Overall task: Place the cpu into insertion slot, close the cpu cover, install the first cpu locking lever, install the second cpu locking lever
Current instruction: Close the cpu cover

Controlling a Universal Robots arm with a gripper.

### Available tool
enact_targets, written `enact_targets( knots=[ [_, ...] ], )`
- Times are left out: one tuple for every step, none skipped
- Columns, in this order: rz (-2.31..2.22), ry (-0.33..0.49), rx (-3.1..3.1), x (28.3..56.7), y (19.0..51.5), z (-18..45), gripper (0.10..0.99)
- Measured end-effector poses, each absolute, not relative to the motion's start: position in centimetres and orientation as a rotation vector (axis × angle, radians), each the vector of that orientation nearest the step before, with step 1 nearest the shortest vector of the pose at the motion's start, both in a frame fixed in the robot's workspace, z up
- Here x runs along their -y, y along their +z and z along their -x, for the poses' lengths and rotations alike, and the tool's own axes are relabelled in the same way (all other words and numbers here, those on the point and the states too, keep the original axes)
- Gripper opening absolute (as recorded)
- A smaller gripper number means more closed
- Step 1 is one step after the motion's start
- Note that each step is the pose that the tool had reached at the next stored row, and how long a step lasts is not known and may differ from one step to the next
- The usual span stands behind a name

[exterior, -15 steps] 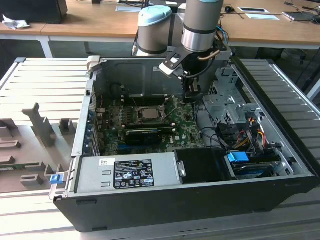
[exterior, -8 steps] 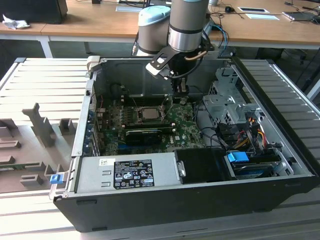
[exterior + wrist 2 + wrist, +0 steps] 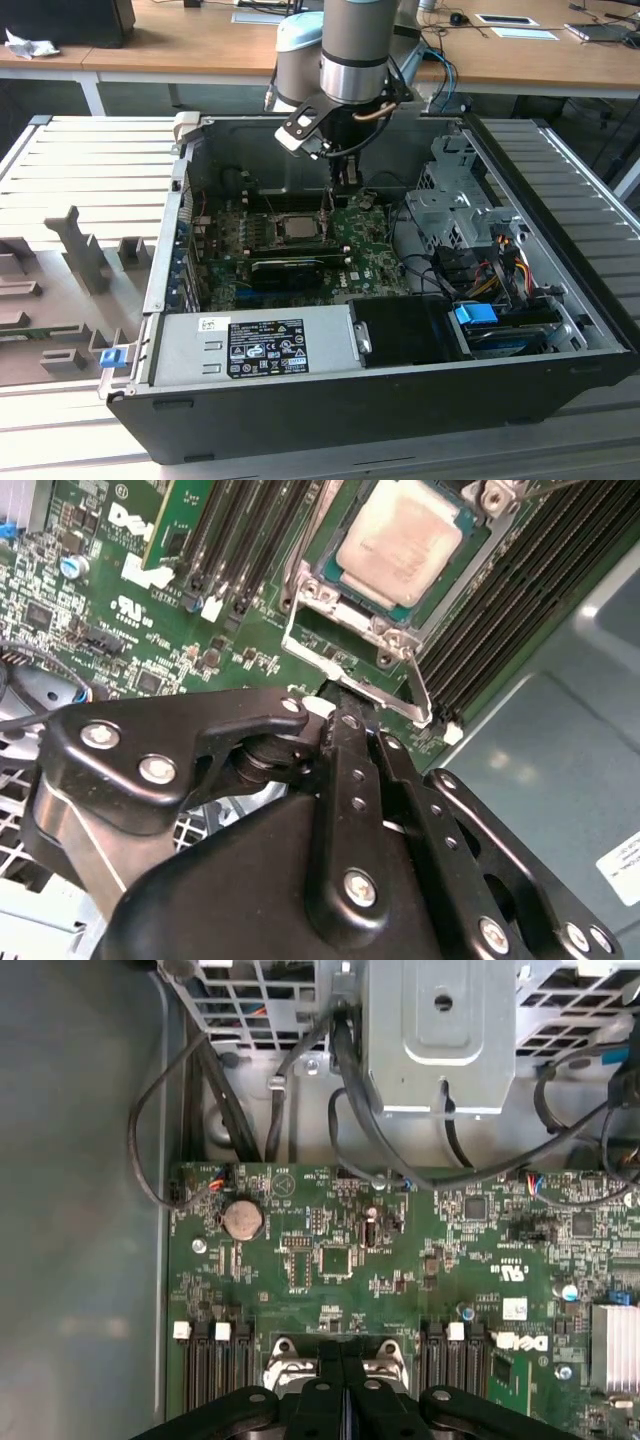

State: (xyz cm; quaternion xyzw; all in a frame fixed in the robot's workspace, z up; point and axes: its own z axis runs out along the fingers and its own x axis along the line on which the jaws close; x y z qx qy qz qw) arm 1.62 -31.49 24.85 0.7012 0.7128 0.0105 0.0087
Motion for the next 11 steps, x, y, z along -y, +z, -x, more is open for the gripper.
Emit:
enact_targets(
  knots=[
    [-2.191, 0.033, -2.227, 31.5, 24.8, -1.6, 0.106],
    [-2.191, 0.033, -2.227, 31.5, 24.8, -1.5, 0.106],
    [-2.191, 0.033, -2.227, 31.5, 24.8, -1.5, 0.106],
    [-2.191, 0.033, -2.227, 31.5, 24.8, -1.4, 0.106],
    [-2.191, 0.033, -2.227, 31.5, 24.8, -1.4, 0.106],
    [-2.191, 0.034, -2.228, 31.5, 24.8, -1.3, 0.106],
    [-2.192, 0.035, -2.228, 31.5, 24.8, -1.1, 0.106],
    [-2.192, 0.034, -2.228, 31.5, 24.8, -0.8, 0.106],
    [-2.192, 0.034, -2.228, 31.5, 24.8, -0.6, 0.106],
    [-2.192, 0.034, -2.228, 31.5, 24.8, -0.4, 0.106],
    [-2.192, 0.035, -2.228, 31.5, 24.7, -0.3, 0.106]
  ],
)
